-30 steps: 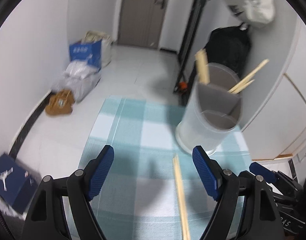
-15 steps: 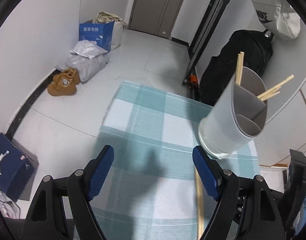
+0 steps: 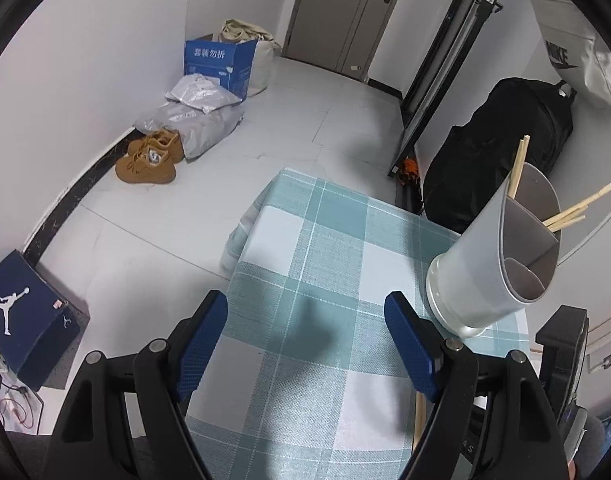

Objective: Organize utensils
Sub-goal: 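Lower the right gripper onto the last chopsticks and pinch one, then lift the chopstick with the right gripper while the left gripper pinches the last chopstick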

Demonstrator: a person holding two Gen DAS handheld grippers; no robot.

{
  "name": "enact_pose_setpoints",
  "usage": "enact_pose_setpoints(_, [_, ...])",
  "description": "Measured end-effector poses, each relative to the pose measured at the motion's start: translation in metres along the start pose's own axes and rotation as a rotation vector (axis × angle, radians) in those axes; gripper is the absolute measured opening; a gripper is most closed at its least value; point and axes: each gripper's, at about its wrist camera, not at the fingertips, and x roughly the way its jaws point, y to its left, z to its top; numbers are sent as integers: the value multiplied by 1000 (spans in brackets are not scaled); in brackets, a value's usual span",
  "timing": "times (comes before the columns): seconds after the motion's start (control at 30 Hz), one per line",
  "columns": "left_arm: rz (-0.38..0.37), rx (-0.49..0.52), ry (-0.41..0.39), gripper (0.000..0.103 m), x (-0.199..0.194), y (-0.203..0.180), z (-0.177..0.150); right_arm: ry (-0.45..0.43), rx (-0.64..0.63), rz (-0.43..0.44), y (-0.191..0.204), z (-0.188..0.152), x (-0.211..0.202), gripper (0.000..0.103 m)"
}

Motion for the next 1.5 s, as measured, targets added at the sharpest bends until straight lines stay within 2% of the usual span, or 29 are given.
enact_pose_setpoints(0.37, [9,-43,25,77,4,10,4,53,-61,-48,13,16,12,17])
enact_pose_setpoints(0.8, [9,-89,44,77,6,21,7,32,-67,-50,18,41,23,16])
enact_pose_setpoints(0.93, [15,-79,36,77,5,24,10,17,-82,-39,18,40,19,5])
enact_pose_setpoints(1.07, [15,-85,28,77,5,28,10,9,-80,-20,20,42,18,4])
enact_pose_setpoints(1.17, [6,-89,49,77,9,28,8,-40,-45,16,16,41,5,4])
enact_pose_setpoints(1.3, [-11,-92,90,77,17,26,5,-150,29,96,4,38,-30,3])
enact_pose_setpoints(1.5, [-46,-46,176,77,29,7,-4,-301,144,199,-26,13,-80,3])
